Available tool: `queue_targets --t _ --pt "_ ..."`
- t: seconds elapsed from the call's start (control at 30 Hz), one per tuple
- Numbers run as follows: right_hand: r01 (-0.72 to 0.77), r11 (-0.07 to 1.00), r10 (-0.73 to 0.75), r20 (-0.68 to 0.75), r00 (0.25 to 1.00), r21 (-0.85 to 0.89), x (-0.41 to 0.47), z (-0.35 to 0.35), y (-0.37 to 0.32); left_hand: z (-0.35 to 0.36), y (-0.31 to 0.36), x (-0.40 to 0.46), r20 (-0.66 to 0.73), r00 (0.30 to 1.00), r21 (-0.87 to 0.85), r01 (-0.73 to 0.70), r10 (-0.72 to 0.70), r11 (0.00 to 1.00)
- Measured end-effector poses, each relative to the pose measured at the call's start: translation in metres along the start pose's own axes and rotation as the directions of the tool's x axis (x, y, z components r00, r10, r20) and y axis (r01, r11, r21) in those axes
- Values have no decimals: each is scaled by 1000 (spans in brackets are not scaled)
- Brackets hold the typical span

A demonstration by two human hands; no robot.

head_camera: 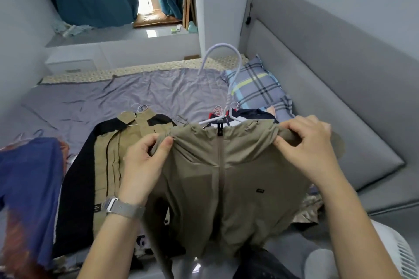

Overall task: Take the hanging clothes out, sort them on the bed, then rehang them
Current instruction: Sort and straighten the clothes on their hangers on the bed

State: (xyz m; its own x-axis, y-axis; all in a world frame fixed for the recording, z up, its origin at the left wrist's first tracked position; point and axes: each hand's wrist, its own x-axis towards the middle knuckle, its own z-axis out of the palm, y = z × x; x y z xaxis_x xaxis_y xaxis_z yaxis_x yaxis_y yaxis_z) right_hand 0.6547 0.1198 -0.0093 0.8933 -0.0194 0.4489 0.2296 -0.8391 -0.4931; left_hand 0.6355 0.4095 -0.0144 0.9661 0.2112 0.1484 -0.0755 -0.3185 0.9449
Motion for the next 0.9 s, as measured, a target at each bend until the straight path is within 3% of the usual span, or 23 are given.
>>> queue_targets --t 0.23,0.37,0.5,0.57,0.63,0.7,0.8,0.9 --pt "-204 975 205 -4 979 83 45 35 86 62 -42 46 -39 997 213 74 -67 974" --pt "-227 964 229 3 974 138 134 29 130 70 -46 90 -148 979 198 166 -138 966" --pt "-246 951 212 182 960 187 239 63 180 88 -50 126 -274 950 162 199 -150 967" --pt "-250 956 198 291 936 156 276 104 208 106 -61 144 -261 949 203 231 -175 952" --pt "-232 971 187 402 896 66 298 154 229 128 -77 163 -192 951 250 285 -241 925" --pt "-193 971 239 488 839 -144 306 200 250 145 -94 177 -138 943 303 331 -303 894" --pt "-78 871 413 636 652 -486 307 252 273 154 -111 184 -140 935 345 354 -325 869" --pt "27 883 370 730 574 -469 291 289 265 150 -121 175 -179 912 373 411 -370 832"
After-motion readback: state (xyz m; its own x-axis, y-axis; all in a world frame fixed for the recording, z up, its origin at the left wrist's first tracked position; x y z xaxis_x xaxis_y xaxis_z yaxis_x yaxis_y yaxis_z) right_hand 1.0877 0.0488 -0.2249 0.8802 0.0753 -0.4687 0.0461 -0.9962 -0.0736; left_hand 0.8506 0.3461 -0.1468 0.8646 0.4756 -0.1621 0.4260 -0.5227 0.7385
